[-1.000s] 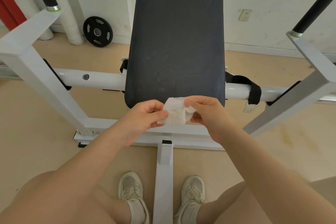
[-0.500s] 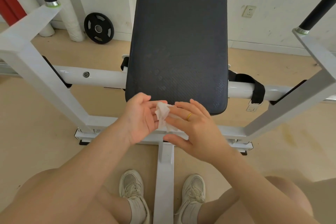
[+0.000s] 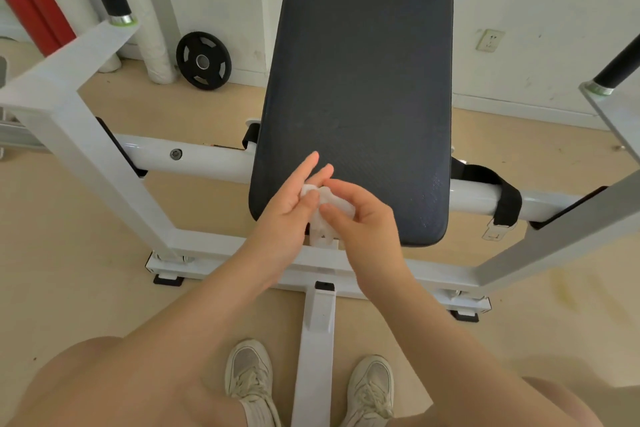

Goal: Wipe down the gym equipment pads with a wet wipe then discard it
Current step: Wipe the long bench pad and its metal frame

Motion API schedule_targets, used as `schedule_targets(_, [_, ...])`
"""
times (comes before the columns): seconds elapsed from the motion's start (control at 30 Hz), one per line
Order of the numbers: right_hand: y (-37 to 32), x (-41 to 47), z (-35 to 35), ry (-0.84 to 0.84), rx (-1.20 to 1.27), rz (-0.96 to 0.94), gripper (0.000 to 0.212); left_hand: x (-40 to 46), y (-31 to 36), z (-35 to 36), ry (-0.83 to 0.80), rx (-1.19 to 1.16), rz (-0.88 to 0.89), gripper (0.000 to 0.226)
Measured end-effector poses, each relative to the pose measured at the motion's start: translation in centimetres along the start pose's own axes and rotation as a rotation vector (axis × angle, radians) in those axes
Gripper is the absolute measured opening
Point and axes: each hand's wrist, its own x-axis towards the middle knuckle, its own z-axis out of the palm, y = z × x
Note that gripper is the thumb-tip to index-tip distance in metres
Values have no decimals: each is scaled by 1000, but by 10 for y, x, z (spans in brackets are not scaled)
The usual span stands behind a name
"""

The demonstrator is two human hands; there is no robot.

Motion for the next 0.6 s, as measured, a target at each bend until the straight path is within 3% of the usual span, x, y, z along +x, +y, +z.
schedule_targets(0.1, [-17,35,-3,37,-155,-61,17,20,-1,-17,44,208,54,55])
schedule_targets(0.2, [-31,97,-17,305,-440,-139,17,44,-7,-40,219,401,43,61])
schedule_targets(0.27, [-35,138,-24,378,-686,-249,21,55,-11,-53,278,439,-53,59])
schedule_targets(0.33, [-34,171,-26,340,-869,-327,24,60,-16,-60,280,288,-201,52])
schedule_targets(0.43, [-17,200,-21,140,-1101,-402,41,75,-23,-58,225,34,-371,47])
schedule_targets(0.5, [1,204,-16,-47,-1181,-442,48,83,-27,-61,253,-66,-390,47])
schedule_targets(0.6, [13,199,-14,-158,-1156,-445,53,79,-30,-64,185,-55,-326,44])
